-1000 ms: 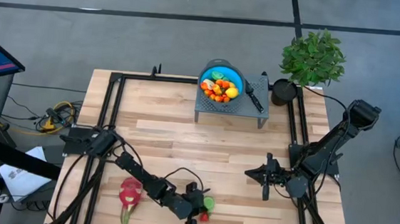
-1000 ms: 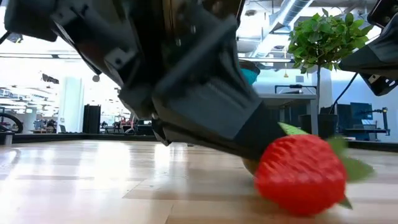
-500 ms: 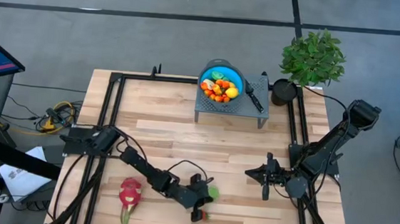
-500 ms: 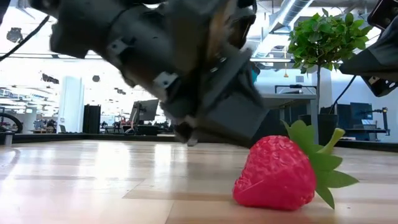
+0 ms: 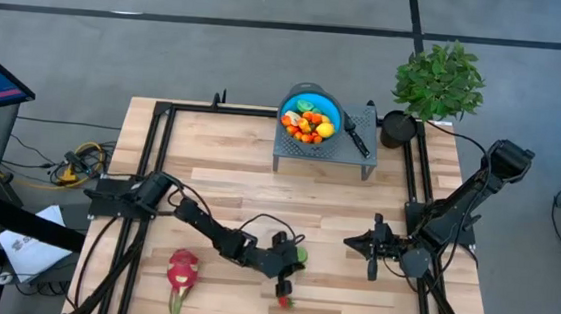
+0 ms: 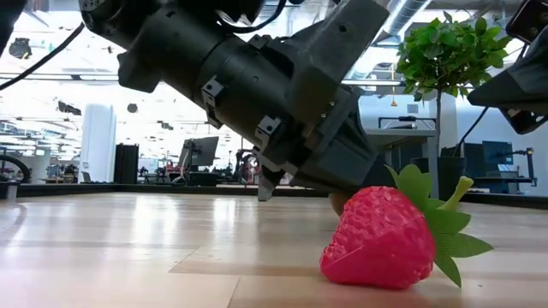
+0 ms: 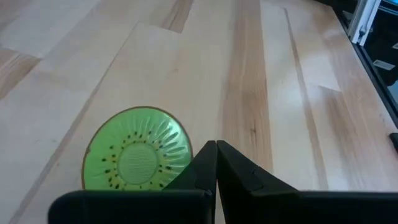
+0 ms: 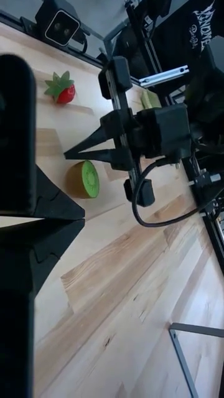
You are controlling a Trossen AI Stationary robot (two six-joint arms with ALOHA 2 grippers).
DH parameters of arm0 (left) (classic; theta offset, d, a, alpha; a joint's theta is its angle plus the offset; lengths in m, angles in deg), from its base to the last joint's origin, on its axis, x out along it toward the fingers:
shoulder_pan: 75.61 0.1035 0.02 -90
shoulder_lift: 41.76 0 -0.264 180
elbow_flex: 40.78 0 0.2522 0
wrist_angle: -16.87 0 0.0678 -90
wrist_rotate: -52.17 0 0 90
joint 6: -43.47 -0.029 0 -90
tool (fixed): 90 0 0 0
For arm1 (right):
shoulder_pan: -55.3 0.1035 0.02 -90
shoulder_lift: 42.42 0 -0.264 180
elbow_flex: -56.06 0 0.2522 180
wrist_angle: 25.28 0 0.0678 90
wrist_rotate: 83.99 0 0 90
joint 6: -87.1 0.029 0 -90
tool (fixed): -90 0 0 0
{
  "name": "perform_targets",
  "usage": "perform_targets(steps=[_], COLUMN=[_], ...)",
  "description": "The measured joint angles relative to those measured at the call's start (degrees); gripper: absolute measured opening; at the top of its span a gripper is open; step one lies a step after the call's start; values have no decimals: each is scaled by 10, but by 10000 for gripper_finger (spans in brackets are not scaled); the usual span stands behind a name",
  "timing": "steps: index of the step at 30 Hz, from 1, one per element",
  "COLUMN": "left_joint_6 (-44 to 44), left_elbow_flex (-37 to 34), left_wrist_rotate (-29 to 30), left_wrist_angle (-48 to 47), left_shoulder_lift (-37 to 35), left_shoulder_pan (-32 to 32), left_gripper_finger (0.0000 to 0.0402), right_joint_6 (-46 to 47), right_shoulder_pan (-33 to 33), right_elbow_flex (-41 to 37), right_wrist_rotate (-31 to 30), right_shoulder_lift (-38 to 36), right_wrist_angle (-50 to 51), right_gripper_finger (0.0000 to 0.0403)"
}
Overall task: Pick & Place Fruit
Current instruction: Put the kiwi into the strainer bowl
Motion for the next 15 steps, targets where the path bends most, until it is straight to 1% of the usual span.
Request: perform_targets(steps=[15], left_joint_6=[0], left_elbow_flex=[-41], left_wrist_rotate=[-1], left_wrist_angle=[21], left_shoulder_lift=[0], left_shoulder_pan=[35], left_gripper_finger=[1], right_joint_6=[0], right_shoulder_pan=[0], right_elbow_flex=[0], right_wrist_rotate=[0], right_shoulder_lift=[0], right_wrist_angle=[12], right_gripper_finger=[0])
